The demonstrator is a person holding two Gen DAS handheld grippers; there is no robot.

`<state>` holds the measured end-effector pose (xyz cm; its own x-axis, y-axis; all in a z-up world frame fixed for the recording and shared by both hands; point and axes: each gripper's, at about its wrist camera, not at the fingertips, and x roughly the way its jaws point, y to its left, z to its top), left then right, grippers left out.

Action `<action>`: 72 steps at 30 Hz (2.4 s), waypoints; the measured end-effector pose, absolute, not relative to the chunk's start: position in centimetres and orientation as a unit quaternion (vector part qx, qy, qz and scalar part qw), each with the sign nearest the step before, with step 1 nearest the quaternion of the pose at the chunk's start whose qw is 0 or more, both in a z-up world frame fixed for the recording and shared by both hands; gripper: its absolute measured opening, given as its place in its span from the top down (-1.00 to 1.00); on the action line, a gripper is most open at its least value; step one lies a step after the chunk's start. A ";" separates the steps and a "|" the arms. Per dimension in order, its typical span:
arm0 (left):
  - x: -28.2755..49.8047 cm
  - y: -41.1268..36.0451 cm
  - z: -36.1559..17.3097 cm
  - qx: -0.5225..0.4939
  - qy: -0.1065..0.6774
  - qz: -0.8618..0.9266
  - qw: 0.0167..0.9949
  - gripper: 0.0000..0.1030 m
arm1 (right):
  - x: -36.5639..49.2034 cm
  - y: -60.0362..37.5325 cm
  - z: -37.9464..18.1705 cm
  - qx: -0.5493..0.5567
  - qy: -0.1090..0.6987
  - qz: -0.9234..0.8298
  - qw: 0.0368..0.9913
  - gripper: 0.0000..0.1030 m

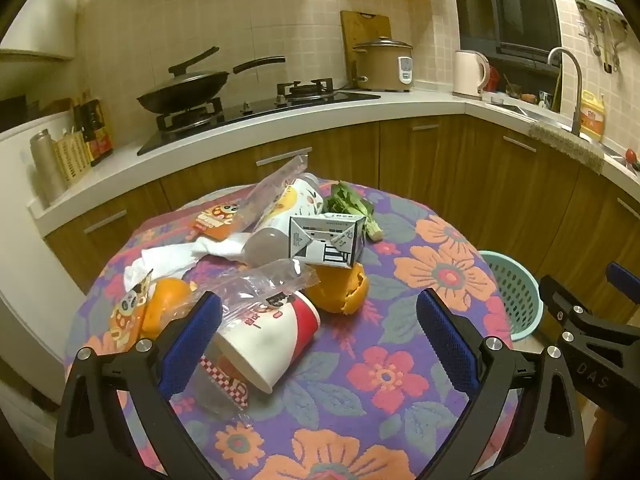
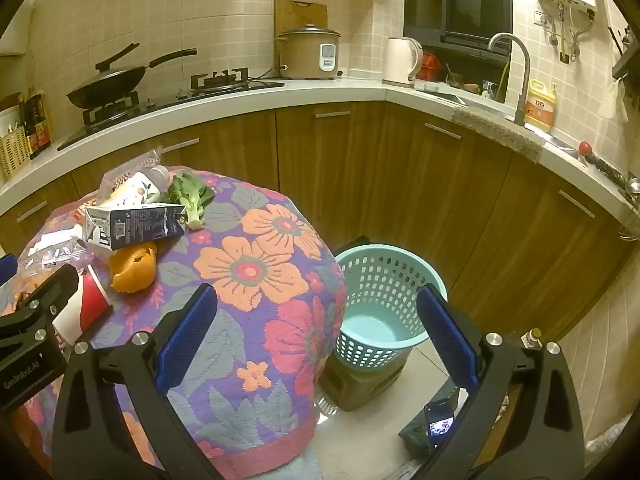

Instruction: Collect trash

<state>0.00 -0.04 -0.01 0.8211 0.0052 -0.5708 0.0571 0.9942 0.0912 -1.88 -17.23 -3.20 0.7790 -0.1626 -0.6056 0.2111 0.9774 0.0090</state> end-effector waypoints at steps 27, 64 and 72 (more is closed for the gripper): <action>-0.5 1.1 0.5 0.049 0.295 -0.008 0.954 -0.84 | -2.3 -16.8 -2.5 0.038 0.312 -0.095 0.945 -0.85; -0.7 0.3 0.6 0.057 0.294 -0.015 0.954 -0.84 | -2.2 -17.0 -2.7 0.040 0.313 -0.095 0.944 -0.85; -0.7 0.2 0.6 0.057 0.293 -0.014 0.954 -0.84 | -2.2 -17.0 -2.7 0.040 0.313 -0.095 0.944 -0.85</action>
<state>-0.68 0.25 0.57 0.8274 0.0074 -0.5616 0.0593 0.9932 0.1004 -2.22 -16.96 -2.67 0.7858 -0.1542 -0.5989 0.2039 0.9789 0.0156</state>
